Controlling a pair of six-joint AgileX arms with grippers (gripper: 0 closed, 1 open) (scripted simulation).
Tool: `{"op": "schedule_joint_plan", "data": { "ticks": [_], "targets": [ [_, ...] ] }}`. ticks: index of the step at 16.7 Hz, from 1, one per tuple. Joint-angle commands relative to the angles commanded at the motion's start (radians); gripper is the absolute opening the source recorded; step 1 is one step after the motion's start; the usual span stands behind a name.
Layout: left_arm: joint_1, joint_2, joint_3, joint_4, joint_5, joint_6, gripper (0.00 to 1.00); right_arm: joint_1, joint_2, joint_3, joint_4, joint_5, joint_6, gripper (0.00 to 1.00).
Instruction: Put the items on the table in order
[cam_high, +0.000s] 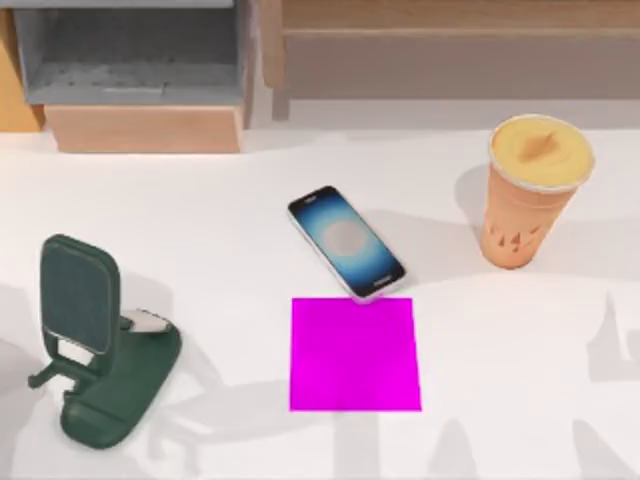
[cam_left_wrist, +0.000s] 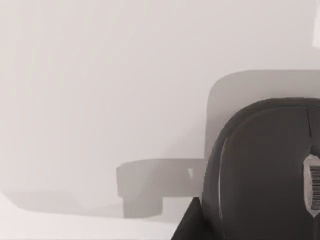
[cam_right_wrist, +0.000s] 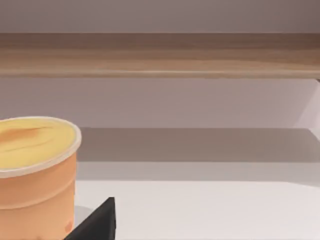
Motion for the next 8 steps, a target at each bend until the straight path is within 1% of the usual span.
{"op": "schedule_joint_plan", "data": {
  "ticks": [5,8],
  "targets": [
    [0.0,-0.013,0.016,-0.023,0.002,-0.001,0.0,0.0,0.0,0.0,0.0,0.0,0.0,1.0],
    [0.0,-0.049,0.084,-0.126,0.002,0.001,0.0,0.0,0.0,0.0,0.0,0.0,0.0,1.0]
  ]
}}
